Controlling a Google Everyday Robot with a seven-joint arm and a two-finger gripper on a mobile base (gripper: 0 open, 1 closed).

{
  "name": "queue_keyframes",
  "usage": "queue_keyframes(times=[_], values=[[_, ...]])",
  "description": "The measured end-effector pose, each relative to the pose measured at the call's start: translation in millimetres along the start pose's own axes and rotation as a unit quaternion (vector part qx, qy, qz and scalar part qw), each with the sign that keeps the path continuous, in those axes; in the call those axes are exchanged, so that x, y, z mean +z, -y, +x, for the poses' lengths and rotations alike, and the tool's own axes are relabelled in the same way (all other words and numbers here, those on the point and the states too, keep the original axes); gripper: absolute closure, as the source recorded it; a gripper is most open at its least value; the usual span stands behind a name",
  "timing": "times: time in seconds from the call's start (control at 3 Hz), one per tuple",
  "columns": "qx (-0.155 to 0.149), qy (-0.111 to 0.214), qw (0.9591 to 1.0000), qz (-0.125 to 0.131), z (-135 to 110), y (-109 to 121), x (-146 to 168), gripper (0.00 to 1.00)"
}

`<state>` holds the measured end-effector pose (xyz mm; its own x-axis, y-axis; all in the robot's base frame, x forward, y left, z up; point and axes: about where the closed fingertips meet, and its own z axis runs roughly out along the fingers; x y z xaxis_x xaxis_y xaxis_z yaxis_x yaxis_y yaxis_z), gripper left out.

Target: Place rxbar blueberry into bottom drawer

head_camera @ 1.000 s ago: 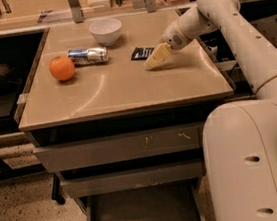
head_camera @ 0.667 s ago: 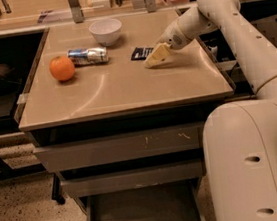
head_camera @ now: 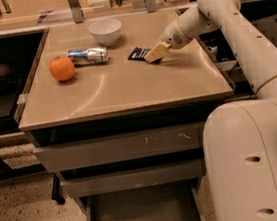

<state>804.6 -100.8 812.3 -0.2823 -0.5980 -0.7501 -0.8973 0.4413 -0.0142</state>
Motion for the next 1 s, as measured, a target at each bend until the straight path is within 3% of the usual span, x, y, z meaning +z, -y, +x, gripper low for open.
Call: queue_keyframes(times=[0.33, 0.67, 1.0], values=[[0.000, 0.000, 1.0000, 0.000, 0, 0, 0, 1.00], [0.000, 0.000, 1.0000, 0.000, -2, 0, -2, 1.00], [0.000, 0.020, 0.9998, -0.008, 1, -11, -9, 1.00]])
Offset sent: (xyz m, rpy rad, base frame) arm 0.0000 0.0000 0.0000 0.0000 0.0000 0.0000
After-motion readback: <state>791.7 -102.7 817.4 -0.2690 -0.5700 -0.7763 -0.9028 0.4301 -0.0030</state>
